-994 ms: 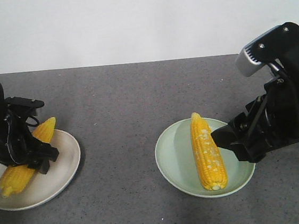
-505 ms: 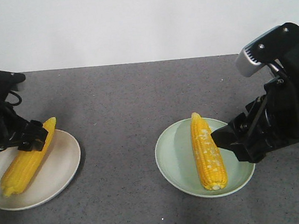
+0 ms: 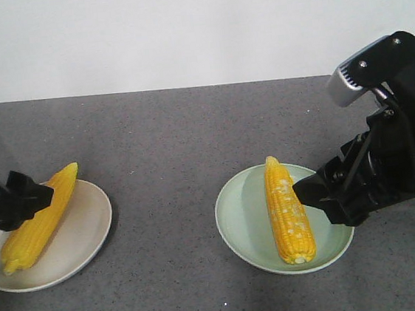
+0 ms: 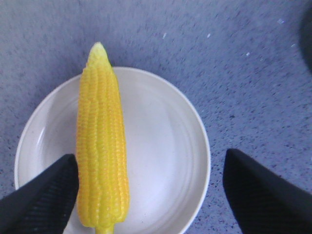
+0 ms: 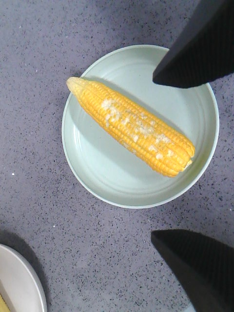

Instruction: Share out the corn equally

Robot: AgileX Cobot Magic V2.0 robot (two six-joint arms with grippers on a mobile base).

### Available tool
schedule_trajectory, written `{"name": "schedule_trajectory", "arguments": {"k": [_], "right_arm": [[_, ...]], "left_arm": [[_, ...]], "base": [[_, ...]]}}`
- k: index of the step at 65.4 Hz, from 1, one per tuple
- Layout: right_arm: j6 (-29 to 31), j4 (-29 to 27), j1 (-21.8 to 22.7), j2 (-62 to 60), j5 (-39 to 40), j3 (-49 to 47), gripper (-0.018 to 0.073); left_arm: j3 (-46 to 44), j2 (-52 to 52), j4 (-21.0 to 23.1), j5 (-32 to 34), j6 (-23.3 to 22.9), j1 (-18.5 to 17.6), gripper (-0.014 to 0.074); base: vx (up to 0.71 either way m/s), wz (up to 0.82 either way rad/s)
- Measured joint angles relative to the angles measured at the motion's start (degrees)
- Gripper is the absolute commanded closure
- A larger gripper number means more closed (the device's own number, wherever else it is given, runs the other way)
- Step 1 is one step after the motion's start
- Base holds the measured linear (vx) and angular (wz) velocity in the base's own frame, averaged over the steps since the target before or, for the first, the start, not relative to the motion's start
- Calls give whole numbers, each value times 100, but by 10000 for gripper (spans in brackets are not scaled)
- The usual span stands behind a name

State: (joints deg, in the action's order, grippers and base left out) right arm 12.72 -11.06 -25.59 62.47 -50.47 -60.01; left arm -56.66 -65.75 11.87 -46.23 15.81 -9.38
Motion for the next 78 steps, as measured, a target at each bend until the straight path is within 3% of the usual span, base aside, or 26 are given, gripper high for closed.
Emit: {"name": "schedule_trajectory", "arguments": {"k": [21,32,43,64,67,78], "right_arm": [[0,0,0,0,0,0,-4],[0,0,0,0,0,0,50],[0,0,0,0,5,0,193],[0,0,0,0,5,0,562],[0,0,0,0,5,0,573],[0,0,0,0,5,0,567]], "left_arm": [[990,1724,476,378,192,0,20],[1335,2386,640,413,197,0,48],[1509,2706,645,487,197,0,185],[1535,2731,655,619,197,0,561],[1535,2731,659,651,197,0,607],[1539,2731,659,837,197,0,605]], "base": [[0,0],[0,0],[0,0],[0,0],[0,0],[0,0]]}}
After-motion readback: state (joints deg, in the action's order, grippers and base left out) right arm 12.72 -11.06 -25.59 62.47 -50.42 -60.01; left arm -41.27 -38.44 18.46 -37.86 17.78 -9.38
